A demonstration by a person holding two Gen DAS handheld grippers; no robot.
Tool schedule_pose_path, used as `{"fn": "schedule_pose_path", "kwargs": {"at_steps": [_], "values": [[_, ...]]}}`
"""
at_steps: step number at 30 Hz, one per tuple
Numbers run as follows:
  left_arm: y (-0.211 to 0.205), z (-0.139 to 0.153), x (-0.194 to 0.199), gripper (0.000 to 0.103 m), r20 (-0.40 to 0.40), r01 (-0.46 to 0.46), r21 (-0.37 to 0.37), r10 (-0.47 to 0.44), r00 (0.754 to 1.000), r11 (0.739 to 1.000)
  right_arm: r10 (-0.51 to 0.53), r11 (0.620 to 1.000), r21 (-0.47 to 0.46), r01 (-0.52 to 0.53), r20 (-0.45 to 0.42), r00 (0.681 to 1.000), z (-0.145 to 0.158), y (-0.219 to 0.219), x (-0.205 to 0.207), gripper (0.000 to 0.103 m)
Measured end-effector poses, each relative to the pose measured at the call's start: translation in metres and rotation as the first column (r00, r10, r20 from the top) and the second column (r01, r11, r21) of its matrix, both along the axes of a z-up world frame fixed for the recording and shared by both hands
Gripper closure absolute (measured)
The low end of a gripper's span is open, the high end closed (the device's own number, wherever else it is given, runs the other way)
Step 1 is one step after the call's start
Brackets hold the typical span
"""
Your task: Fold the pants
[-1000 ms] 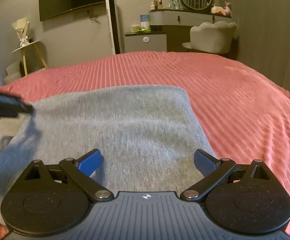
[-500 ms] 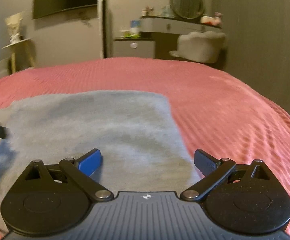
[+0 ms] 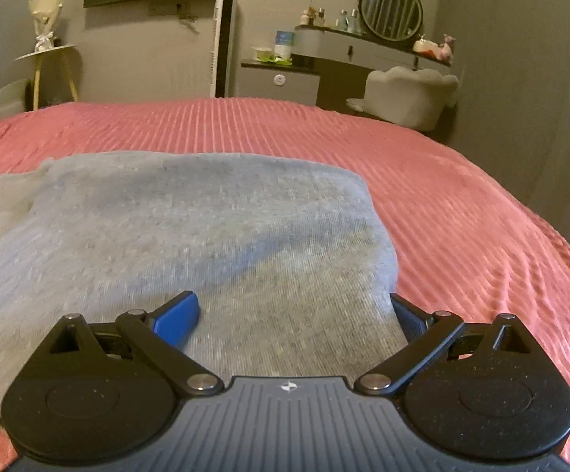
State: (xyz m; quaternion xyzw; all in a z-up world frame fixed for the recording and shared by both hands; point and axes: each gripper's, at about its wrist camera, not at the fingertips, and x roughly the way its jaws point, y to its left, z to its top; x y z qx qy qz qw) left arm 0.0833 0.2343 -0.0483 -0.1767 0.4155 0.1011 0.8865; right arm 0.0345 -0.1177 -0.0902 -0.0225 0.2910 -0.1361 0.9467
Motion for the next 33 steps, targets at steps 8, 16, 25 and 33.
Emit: {"fn": "schedule_pose_path", "kwargs": {"at_steps": [8,16,25,33], "values": [[0.002,-0.007,0.001,0.02,-0.012,0.037,-0.027,-0.037,0.999,0.999,-0.076,0.987,-0.135,0.089,0.101,0.992,0.022,0.009,-0.011,0.004],[0.006,-0.008,0.001,0.019,-0.013,0.041,-0.057,-0.042,0.999,0.998,0.05,0.997,-0.057,-0.053,-0.054,0.997,0.003,0.019,0.002,0.004],[0.011,-0.01,0.001,0.018,-0.019,0.034,-0.103,-0.036,0.999,0.994,-0.019,0.998,-0.061,0.02,0.011,1.0,0.011,0.009,-0.01,0.004],[0.068,-0.006,-0.016,0.018,0.074,-0.053,-0.294,0.078,0.994,0.954,-0.007,0.983,-0.182,0.002,-0.026,1.0,0.0,0.022,-0.002,0.004]]}}
